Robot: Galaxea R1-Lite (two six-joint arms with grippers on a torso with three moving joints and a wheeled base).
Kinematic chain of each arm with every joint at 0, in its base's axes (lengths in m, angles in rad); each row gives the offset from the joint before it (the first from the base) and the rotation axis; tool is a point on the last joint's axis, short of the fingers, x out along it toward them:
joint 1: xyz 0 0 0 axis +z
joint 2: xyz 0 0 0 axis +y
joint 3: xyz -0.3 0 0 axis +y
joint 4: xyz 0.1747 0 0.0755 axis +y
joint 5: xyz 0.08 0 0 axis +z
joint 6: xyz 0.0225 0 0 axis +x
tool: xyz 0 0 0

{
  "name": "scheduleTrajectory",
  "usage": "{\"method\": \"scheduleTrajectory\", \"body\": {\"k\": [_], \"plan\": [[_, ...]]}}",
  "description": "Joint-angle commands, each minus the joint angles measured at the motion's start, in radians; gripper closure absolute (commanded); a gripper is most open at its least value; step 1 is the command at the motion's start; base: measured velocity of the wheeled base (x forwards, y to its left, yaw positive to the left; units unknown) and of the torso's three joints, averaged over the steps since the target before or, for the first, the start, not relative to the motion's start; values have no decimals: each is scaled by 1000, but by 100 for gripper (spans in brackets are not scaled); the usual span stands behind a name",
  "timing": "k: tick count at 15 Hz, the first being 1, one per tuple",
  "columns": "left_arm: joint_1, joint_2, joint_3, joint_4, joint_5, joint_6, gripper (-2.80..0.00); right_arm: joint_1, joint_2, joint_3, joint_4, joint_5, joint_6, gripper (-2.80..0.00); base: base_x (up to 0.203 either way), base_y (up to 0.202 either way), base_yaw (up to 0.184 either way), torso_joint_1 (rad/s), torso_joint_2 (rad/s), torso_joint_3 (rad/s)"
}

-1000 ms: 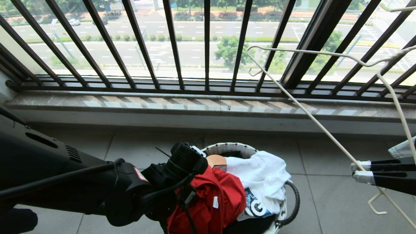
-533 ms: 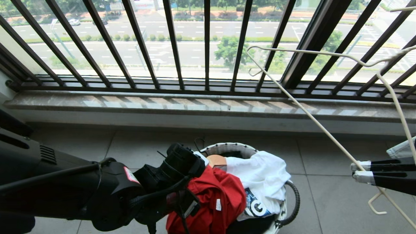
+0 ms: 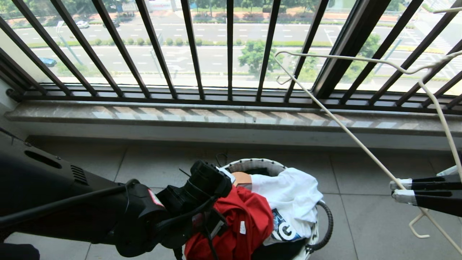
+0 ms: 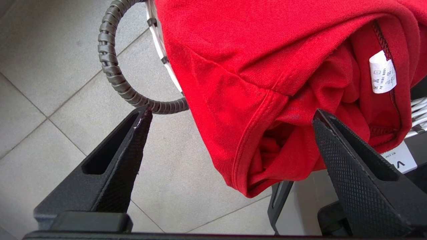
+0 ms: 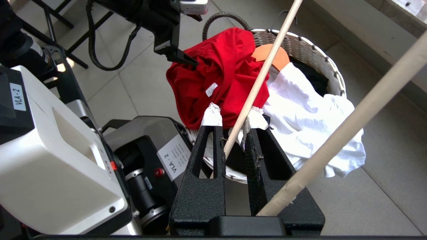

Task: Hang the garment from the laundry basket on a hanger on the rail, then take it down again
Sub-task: Pick up clothes from the basket

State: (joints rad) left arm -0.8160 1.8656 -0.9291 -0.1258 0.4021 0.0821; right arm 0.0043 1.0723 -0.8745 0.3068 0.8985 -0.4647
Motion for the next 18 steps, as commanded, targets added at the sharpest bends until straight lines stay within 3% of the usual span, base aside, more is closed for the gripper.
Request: {"method": "scheduleTrajectory", "body": {"k": [1, 5, 11, 18], "plan": [[0, 35, 2, -28, 16, 1, -280, 0, 0, 0, 2, 5, -3, 0, 0, 0, 0, 0, 0, 0], [0, 90, 12, -141, 127, 11, -280, 0, 0, 0, 2, 5, -3, 0, 0, 0, 0, 0, 0, 0], [1, 27, 6, -147, 173, 11, -280, 0, 0, 0, 2, 5, -3, 0, 0, 0, 0, 0, 0, 0], [50, -16, 6, -147, 175, 48, -280, 0, 0, 0, 2, 5, -3, 0, 0, 0, 0, 0, 0, 0]]}}
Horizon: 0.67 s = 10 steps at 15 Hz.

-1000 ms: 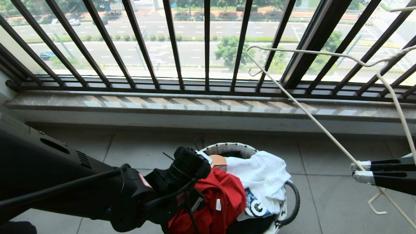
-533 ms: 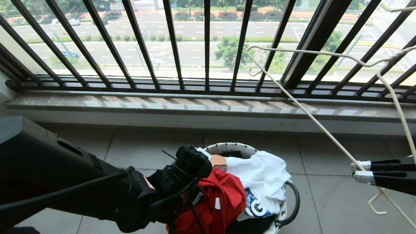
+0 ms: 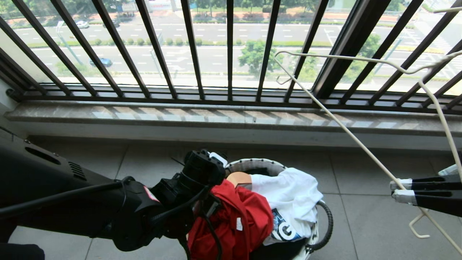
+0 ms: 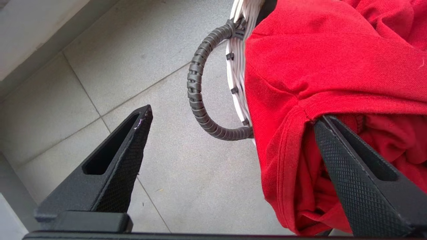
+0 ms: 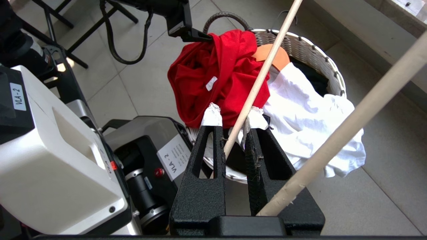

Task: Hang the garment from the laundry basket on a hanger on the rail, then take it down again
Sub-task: Pick up clothes from the basket

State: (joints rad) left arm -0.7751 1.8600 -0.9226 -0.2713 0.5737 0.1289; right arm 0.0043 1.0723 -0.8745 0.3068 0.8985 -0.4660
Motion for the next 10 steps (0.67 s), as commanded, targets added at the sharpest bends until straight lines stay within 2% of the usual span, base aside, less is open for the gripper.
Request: {"method": "scheduleTrajectory", "body": {"k": [1, 10], "plan": [[18, -4, -1, -2, 5, 3, -280, 0, 0, 0, 2, 5, -3, 0, 0, 0, 0, 0, 0, 0], [25, 2, 2, -3, 8, 15, -280, 0, 0, 0, 2, 5, -3, 0, 0, 0, 0, 0, 0, 0]]}}
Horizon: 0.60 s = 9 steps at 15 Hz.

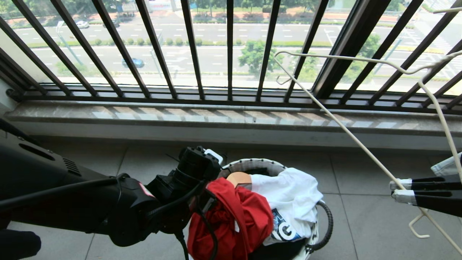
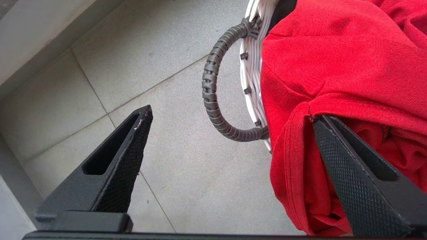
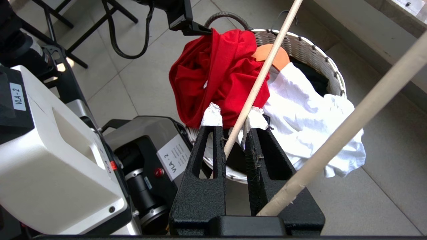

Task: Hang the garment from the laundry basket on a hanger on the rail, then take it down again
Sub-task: Pick up clothes from the basket

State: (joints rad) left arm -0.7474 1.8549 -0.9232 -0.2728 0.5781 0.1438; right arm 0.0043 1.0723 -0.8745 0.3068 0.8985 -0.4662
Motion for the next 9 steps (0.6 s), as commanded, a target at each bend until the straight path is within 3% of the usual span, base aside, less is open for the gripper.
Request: {"method": "scheduleTrajectory", "body": {"k": [1, 9], "plan": [[-5, 7, 6, 1, 1, 2, -280, 0, 0, 0, 2, 5, -2, 0, 0, 0, 0, 0, 0, 0], [-27, 42, 19, -2, -3, 0, -280, 0, -2, 0, 2, 5, -2, 0, 0, 0, 0, 0, 0, 0]]}}
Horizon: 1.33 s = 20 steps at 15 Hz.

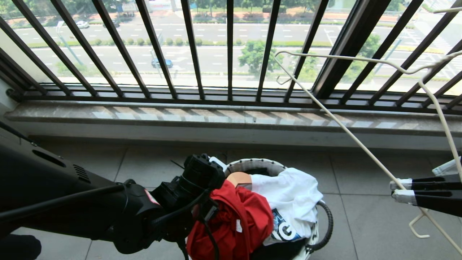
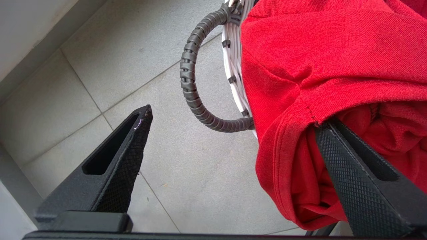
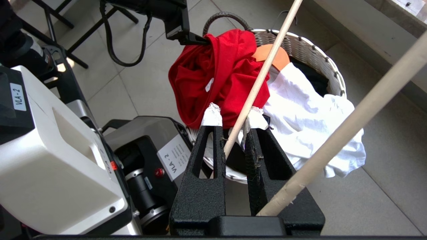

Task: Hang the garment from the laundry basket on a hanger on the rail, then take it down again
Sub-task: Pick up clothes from the basket

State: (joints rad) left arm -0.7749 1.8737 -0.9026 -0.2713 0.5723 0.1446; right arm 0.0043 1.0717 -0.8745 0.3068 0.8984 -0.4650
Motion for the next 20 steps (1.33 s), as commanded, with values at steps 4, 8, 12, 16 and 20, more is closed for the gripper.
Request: {"method": "scheduleTrajectory", "body": {"k": [4, 8, 12, 16, 20], "plan": [[0, 39, -4, -6, 4, -2, -280, 0, -1, 0, 2, 5, -3, 0, 0, 0, 0, 0, 0, 0], [4, 32, -5, -59, 3, 0, -280, 0, -1, 0, 2, 5, -3, 0, 0, 0, 0, 0, 0, 0], [5, 27, -5, -59, 4, 0, -280, 0, -1, 0, 2, 5, -3, 0, 0, 0, 0, 0, 0, 0], [11, 40, -10, -64, 6, -1, -280, 0, -1, 0, 2, 5, -3, 0, 0, 0, 0, 0, 0, 0], [20, 67, -11, -108, 12, 4, -280, 0, -3, 0, 2, 5, -3, 0, 0, 0, 0, 0, 0, 0]]}}
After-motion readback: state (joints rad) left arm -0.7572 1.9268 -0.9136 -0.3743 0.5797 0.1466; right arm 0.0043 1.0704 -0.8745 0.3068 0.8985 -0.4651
